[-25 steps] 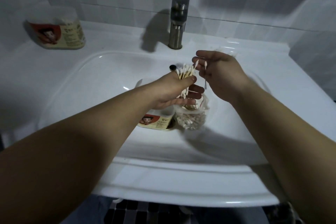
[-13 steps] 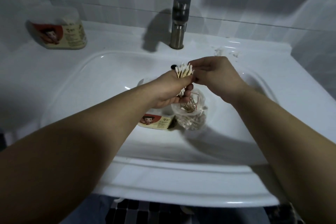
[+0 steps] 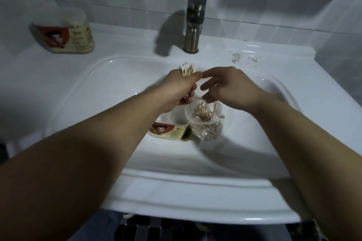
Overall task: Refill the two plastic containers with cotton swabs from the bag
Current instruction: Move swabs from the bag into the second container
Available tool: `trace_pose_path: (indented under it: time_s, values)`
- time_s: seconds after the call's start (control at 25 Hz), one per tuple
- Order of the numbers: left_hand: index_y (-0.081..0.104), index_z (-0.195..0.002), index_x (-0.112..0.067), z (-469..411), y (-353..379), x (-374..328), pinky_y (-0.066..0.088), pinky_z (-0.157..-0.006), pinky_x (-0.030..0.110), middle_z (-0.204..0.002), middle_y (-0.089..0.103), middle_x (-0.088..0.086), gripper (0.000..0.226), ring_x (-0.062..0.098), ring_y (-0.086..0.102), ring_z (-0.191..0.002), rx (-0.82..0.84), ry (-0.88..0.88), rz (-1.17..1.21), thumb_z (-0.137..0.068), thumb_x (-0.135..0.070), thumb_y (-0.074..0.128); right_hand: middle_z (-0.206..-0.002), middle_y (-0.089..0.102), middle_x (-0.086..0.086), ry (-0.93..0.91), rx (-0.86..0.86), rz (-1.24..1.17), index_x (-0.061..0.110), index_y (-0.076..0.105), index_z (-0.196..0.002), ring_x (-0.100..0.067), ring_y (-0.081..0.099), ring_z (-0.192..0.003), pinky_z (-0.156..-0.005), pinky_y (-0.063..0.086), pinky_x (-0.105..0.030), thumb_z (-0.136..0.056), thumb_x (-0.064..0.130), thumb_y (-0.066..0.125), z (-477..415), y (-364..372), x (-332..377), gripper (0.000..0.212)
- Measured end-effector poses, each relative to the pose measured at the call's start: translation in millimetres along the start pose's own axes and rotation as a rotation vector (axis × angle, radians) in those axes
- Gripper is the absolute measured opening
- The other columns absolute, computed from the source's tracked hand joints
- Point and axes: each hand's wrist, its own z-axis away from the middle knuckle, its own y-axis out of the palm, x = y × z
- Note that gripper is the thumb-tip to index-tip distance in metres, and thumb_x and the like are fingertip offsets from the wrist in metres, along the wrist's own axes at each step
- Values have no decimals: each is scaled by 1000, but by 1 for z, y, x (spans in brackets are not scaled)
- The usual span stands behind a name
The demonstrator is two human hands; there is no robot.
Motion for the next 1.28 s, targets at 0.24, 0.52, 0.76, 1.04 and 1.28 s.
trace_pose_path:
  time_s: [0.24, 0.52, 0.76, 1.04, 1.28]
  values:
    - [57, -90, -16, 0, -1, 4, 47, -49, 23, -70, 54, 0, 16, 8, 51, -50, 51, 27, -59, -101, -27, 61, -86, 72, 1, -10, 345, 653, 17, 73, -104, -17, 66, -79, -78, 58, -37, -81, 21, 64, 4, 12, -1, 25]
    - [57, -87, -16, 2, 2, 9, 50, -56, 27, -65, 56, -2, 17, 12, 53, -54, 144, 22, -100, -101, -24, 60, -94, 73, 5, 15, 351, 711, 22, 73, -98, -13, 65, -83, -73, 54, -28, -81, 24, 71, 1, 22, -2, 17]
    - [57, -87, -14, 0, 2, 11, 52, -60, 28, -68, 59, -1, 20, 11, 56, -55, 175, 17, -146, -102, -26, 60, -84, 62, 0, 10, 472, 813, 15, 63, -99, -16, 57, -73, -56, 40, -27, -96, 25, 53, 6, 23, 4, 15]
    - [61, -95, -14, 2, 1, 12, 58, -64, 30, -76, 66, 2, 17, 17, 68, -67, 199, -10, -142, -104, -28, 57, -74, 57, -1, -13, 457, 910, 14, 56, -83, -12, 53, -64, -52, 37, -24, -98, 27, 54, 4, 24, 1, 20]
    - [62, -103, -12, 3, 1, 14, 60, -66, 33, -83, 70, 7, 17, 23, 75, -74, 221, -27, -162, -103, -28, 58, -70, 55, -2, 41, 493, 904, 18, 49, -73, -14, 52, -61, -52, 36, -24, -98, 24, 52, 4, 21, 2, 26]
